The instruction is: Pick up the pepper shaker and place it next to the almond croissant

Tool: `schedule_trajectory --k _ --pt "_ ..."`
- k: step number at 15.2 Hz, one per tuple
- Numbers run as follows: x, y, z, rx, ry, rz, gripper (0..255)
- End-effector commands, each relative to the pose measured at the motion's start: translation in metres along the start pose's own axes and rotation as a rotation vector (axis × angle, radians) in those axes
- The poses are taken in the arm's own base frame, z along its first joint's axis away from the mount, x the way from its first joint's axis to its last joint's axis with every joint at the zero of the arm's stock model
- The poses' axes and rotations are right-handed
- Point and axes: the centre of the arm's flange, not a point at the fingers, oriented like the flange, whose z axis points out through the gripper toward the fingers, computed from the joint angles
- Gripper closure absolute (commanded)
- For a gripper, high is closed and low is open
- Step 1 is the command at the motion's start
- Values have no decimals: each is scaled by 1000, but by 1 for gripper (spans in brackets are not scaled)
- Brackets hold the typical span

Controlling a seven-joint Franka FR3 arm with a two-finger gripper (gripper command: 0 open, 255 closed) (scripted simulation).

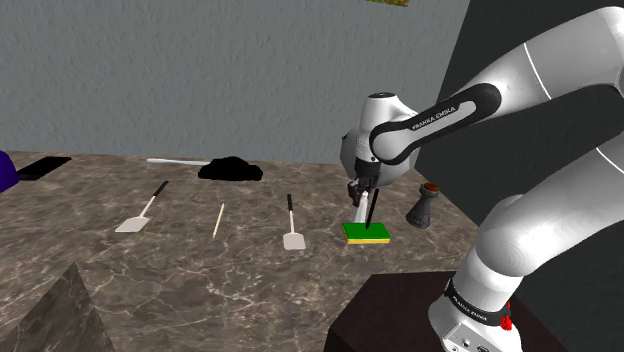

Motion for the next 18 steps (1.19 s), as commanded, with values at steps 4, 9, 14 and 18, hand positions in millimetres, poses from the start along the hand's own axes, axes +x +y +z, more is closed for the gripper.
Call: schedule_trajectory --k 4,9,14,18 --pt "0 3 -24 0 0 0 255" --pt "1 5 -51 0 0 0 255" --pt "1 8 -77 0 0 0 255" --pt "1 10 -98 0 0 0 255"
